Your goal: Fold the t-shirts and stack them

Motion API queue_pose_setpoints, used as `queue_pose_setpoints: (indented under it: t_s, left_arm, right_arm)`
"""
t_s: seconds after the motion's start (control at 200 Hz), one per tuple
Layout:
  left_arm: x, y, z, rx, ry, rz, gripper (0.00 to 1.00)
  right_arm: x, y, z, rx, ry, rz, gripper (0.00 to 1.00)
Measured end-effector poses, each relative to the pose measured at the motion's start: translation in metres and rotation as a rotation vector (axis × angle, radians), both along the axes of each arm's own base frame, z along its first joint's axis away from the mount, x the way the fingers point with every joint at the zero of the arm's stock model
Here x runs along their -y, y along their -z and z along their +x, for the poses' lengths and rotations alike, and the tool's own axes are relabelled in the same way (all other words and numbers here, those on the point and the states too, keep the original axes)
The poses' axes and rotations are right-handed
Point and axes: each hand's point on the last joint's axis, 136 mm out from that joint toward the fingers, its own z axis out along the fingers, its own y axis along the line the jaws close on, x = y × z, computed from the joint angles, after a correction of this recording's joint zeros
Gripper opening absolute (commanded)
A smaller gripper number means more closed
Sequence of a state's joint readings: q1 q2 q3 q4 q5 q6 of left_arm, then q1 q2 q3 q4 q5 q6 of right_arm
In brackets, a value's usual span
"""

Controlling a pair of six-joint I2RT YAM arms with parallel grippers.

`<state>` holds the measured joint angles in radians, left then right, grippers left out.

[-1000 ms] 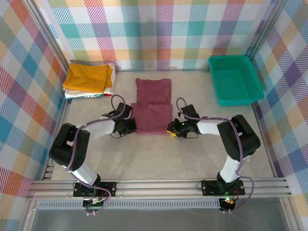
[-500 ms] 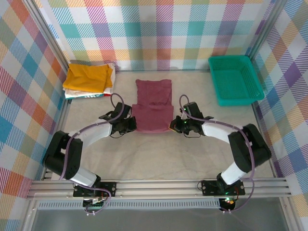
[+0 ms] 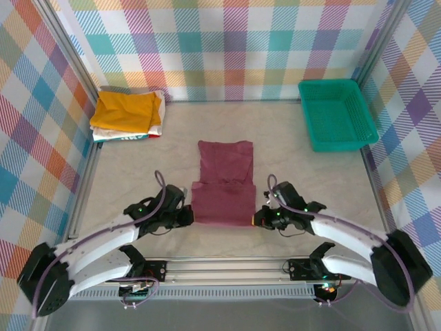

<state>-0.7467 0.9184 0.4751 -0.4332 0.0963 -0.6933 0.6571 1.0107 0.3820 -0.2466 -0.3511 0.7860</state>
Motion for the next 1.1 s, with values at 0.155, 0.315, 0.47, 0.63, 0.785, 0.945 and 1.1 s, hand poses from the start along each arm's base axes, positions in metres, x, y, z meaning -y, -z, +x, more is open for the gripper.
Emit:
queue_pose_setpoints:
  t_s: [0.155,0.315,0.47,0.63,0.785,0.945,1.1]
  left_arm:
    - [-0.002,-0.020,-0.007,0.021,-0.025,-0.032,0.00]
    - [0.007,-0.067,0.025,0.097,-0.057,-0.004,0.00]
    - [0.008,-0.115,0.084,0.190,-0.134,-0.002,0.00]
    - [0.005,-0.130,0.147,0.231,-0.168,0.033,0.00]
    - [-0.003,-0.103,0.203,0.184,-0.189,0.049,0.00]
    - [-0.002,-0.079,0.241,0.141,-0.172,0.057,0.00]
    - [0.006,-0.071,0.294,0.153,-0.155,0.033,0.13]
  right_arm:
    - [0.004,-0.030,-0.004,0.073,0.013,0.052,0.00]
    - [0.000,-0.064,0.023,0.131,0.057,0.021,0.00]
    - [-0.004,-0.101,0.082,0.214,0.141,-0.002,0.00]
    - [-0.008,-0.127,0.149,0.285,0.186,-0.025,0.00]
    - [-0.012,-0.124,0.206,0.307,0.199,-0.057,0.00]
    - [-0.015,-0.109,0.249,0.295,0.201,-0.083,0.00]
    - [-0.018,-0.100,0.301,0.292,0.228,-0.084,0.07]
